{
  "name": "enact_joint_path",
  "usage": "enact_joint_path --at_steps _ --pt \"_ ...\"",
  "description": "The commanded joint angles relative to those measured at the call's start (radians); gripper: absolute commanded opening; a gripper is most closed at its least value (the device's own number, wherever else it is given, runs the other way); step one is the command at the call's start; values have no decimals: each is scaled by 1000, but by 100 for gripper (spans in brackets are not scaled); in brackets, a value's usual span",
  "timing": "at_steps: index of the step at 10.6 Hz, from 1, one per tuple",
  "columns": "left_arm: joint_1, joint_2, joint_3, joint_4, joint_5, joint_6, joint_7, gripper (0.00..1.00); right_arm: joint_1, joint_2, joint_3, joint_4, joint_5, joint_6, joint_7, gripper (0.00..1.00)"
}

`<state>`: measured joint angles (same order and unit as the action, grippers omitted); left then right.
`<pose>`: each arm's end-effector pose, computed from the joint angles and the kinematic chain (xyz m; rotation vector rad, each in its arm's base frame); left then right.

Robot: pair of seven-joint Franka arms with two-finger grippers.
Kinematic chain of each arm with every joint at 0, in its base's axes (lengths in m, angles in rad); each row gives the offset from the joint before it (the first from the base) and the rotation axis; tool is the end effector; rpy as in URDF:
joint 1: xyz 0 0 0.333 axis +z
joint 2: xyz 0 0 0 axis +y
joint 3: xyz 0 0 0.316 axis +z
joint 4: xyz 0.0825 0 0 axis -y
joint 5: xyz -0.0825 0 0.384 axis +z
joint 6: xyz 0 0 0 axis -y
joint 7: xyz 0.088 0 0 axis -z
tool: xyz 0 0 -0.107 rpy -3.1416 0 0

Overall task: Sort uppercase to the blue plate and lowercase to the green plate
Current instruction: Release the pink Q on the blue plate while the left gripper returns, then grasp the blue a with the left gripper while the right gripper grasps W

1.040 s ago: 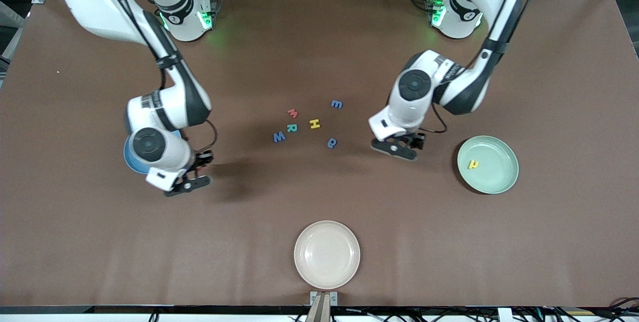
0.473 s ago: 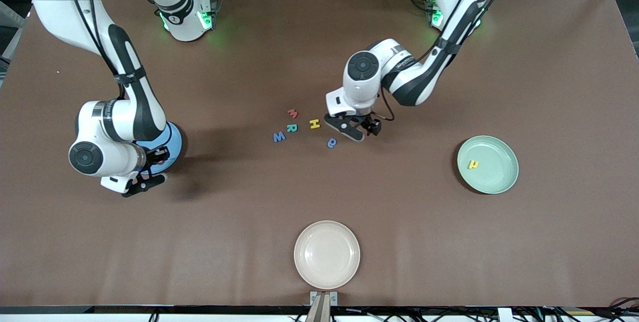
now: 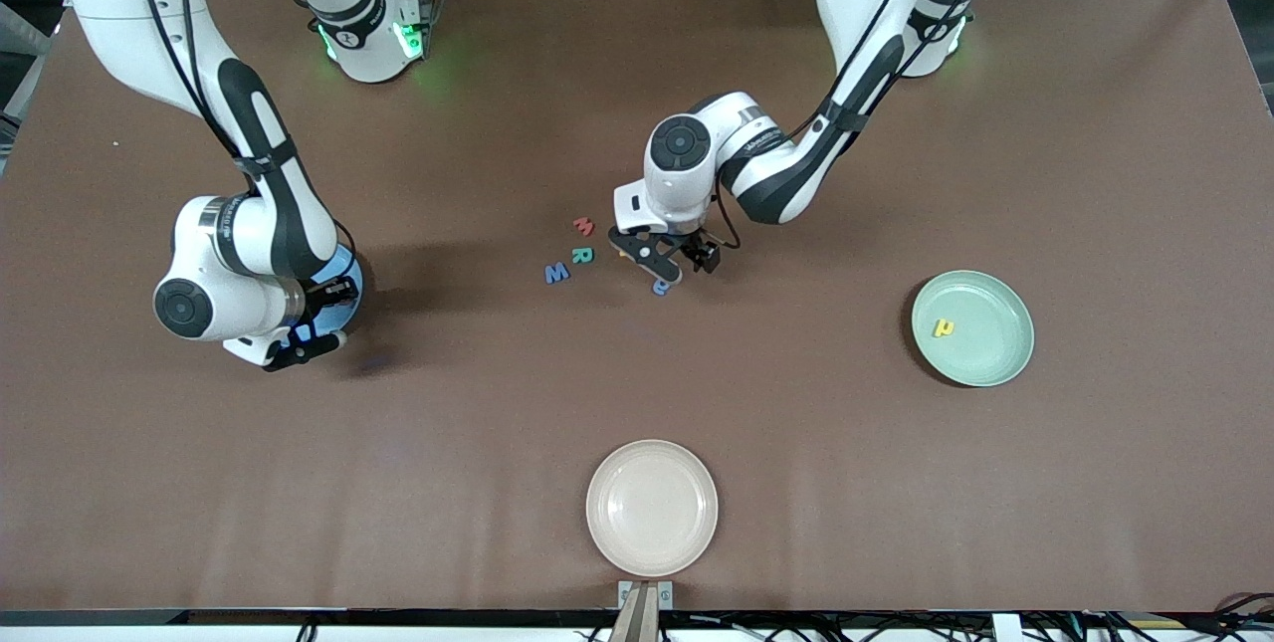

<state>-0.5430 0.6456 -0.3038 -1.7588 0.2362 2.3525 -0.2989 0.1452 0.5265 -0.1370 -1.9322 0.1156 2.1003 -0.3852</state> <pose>0.4525 -0.4819 0.2119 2.9663 -1.0162 -0.0312 0.5821 0.0112 0.1904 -2.9754 -0.4852 0.5203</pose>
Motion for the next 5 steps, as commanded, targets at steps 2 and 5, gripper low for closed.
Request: enact_joint_path --at_steps 2,5 --pt "-26 58 37 88 -5 -12 17 100 4 -36 2 39 22 -67 0 62" --pt "-29 84 45 104 -6 -10 27 100 80 -80 10 93 22 -131 160 61"
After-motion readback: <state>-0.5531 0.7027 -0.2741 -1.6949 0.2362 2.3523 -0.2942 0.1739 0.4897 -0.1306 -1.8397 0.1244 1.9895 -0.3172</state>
